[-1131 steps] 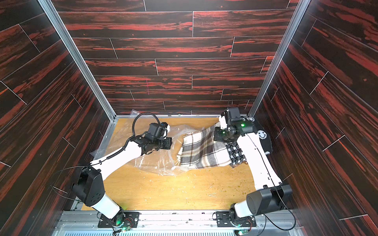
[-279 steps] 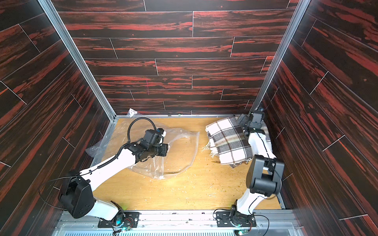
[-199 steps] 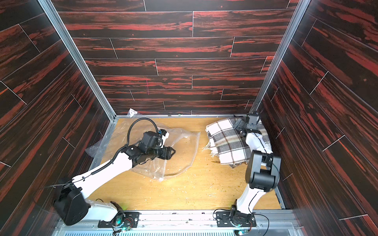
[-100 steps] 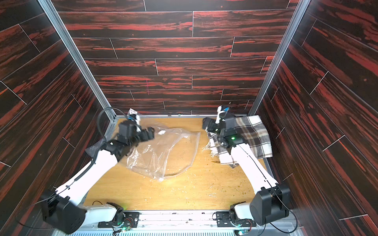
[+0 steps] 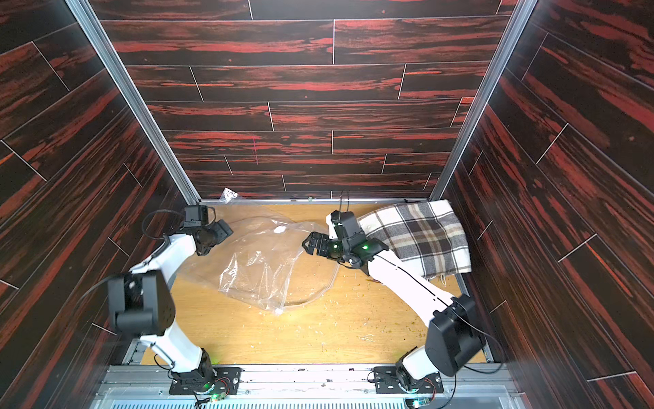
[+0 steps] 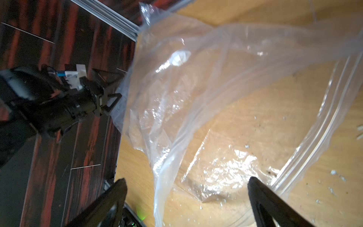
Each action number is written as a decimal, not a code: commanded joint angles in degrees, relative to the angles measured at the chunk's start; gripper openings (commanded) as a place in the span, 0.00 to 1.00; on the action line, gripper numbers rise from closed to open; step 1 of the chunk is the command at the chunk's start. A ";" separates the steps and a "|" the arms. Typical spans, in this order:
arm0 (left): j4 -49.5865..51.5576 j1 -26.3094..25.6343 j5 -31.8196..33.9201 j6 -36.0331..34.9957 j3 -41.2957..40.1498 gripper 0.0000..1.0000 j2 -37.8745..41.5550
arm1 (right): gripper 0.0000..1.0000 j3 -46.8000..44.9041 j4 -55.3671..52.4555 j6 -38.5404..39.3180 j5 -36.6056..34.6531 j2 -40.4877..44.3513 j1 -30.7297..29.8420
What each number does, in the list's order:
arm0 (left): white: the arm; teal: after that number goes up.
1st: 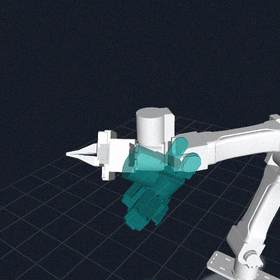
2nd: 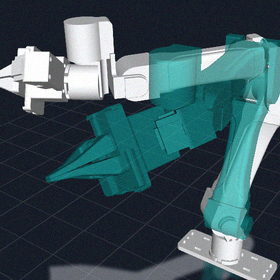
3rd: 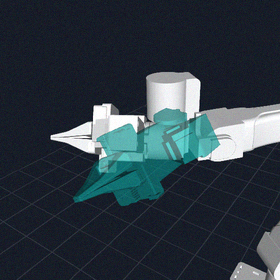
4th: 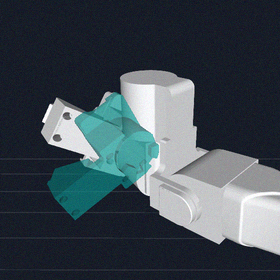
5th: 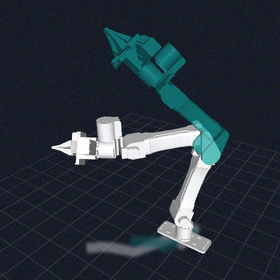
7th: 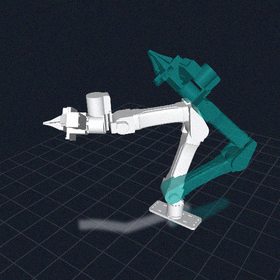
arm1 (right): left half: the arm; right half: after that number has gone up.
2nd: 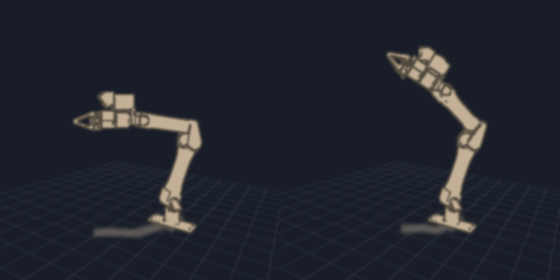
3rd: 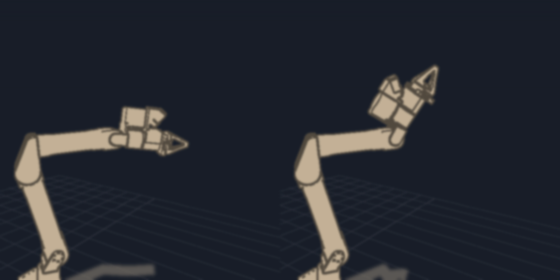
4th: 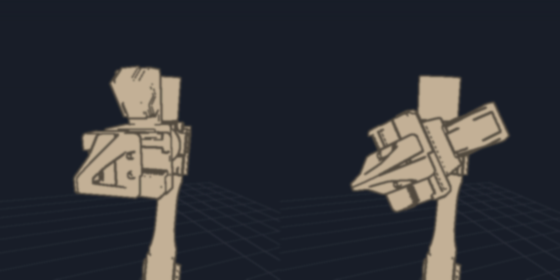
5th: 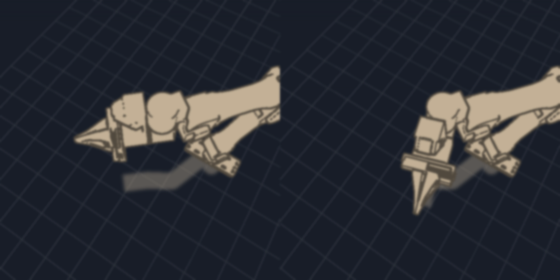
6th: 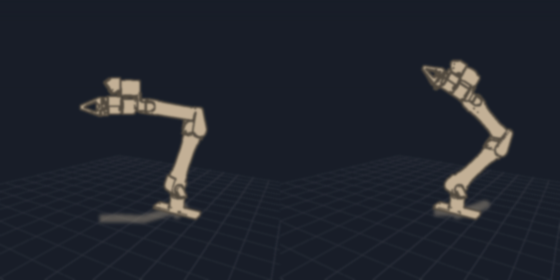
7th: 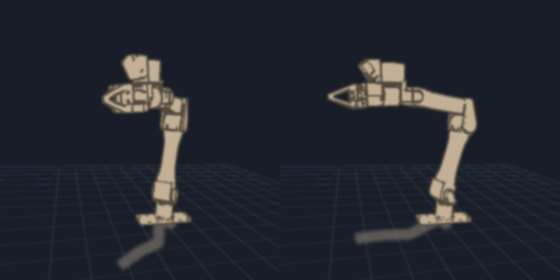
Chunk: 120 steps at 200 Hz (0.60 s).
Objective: Take the scarf out of the vacuum bag
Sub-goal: Adjust the vacuum bag at the center of the board.
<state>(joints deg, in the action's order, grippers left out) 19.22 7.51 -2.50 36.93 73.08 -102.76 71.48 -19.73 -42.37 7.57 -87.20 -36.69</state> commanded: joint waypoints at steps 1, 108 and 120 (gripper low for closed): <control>0.35 0.26 -4.92 2.37 1.27 0.93 -2.33 | 0.98 3.03 -0.40 -2.45 1.23 -2.02 -0.57; -5.54 1.76 -6.46 6.40 -3.64 0.92 -9.52 | 0.67 8.27 0.78 -3.87 4.09 -10.25 -1.92; -5.75 1.79 -6.33 6.40 -4.18 0.92 -9.32 | 0.51 8.43 1.09 -4.02 5.22 -10.90 -1.96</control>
<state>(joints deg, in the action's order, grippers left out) 12.93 8.88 -8.86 42.57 71.09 -111.79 78.54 -19.22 -46.30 10.41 -96.29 -38.30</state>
